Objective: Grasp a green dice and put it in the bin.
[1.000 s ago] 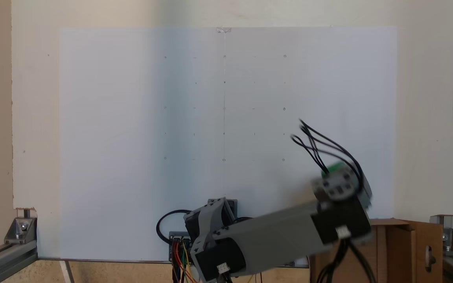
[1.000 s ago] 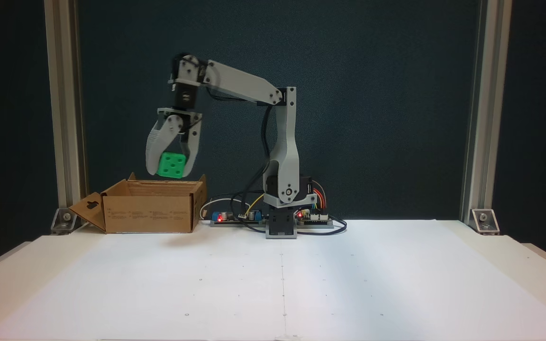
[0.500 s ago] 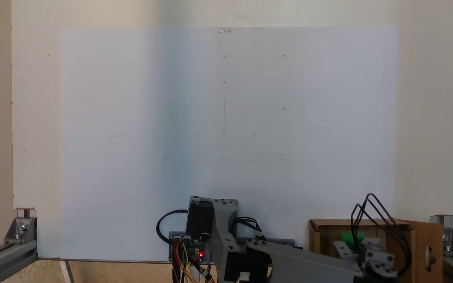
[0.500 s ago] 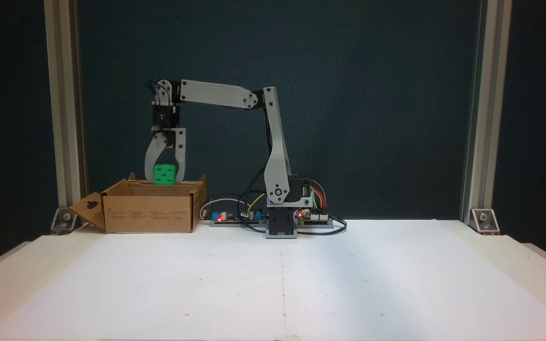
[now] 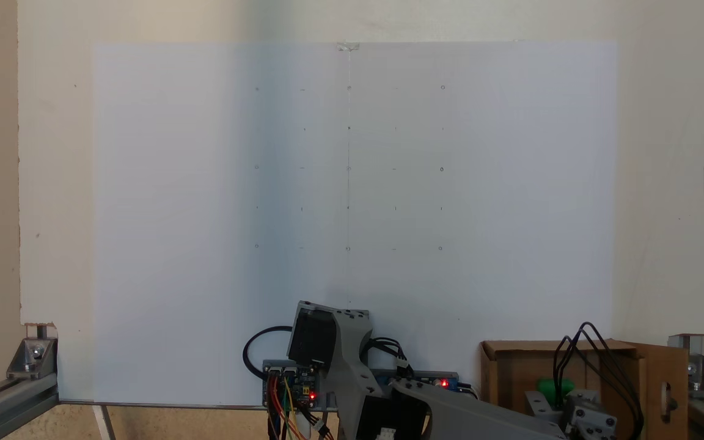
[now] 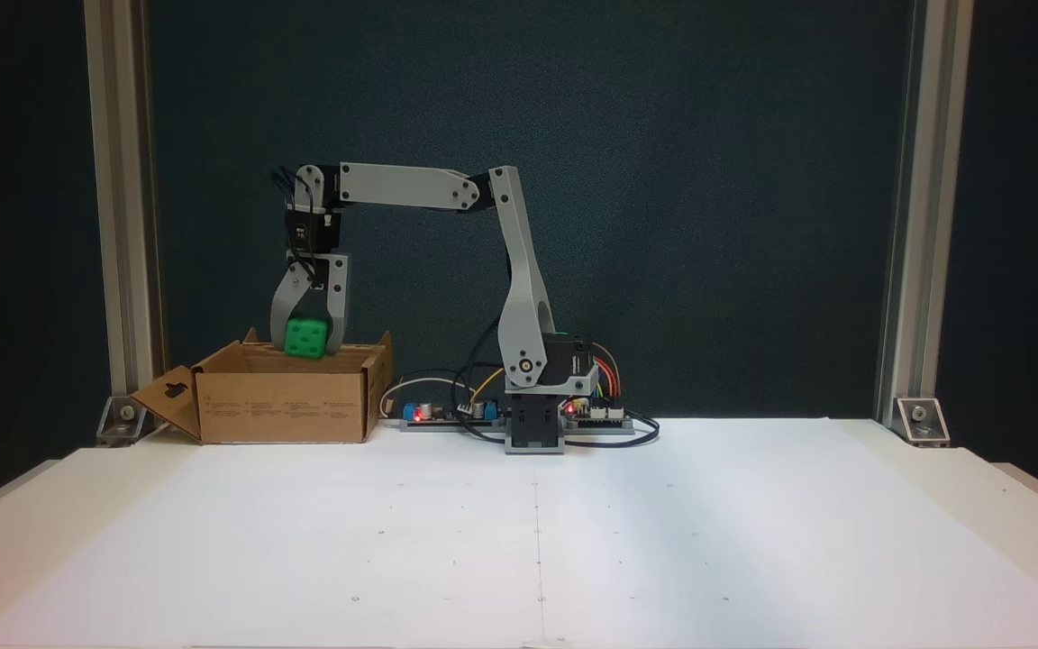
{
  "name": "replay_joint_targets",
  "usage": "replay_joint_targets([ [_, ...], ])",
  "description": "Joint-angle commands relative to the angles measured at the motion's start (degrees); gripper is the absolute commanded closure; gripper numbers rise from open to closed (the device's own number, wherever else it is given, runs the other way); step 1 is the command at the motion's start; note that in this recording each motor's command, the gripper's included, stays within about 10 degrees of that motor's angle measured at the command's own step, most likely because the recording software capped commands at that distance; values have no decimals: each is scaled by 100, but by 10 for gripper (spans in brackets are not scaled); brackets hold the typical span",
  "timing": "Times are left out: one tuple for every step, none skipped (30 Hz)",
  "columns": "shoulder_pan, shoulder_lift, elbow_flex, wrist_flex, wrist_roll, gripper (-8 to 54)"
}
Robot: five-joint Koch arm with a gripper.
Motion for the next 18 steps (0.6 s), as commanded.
replay_joint_targets([
  [53, 70, -114, -53, -492, 77],
  [53, 70, -114, -88, -492, 38],
  [53, 70, -114, -149, -492, 2],
  [53, 70, -114, -229, -492, -17],
  [53, 70, -114, -299, -492, -8],
  [53, 70, -114, -378, -492, -4],
  [53, 70, -114, -475, -475, 1],
  [53, 70, -114, -580, -475, 3],
  [53, 70, -114, -703, -475, 7],
  [53, 70, -114, -817, -475, 8],
  [53, 70, -114, -914, -466, 8],
  [44, 79, -114, -976, -448, 10],
  [35, 97, -114, -993, -439, 11],
  [18, 123, -114, -1028, -387, 11],
  [9, 176, -114, -1063, -290, 11],
  [-26, 211, -114, -1134, -185, 11],
  [-79, 299, -114, -1213, -26, 13],
  [-149, 369, -114, -1266, 97, 15],
])
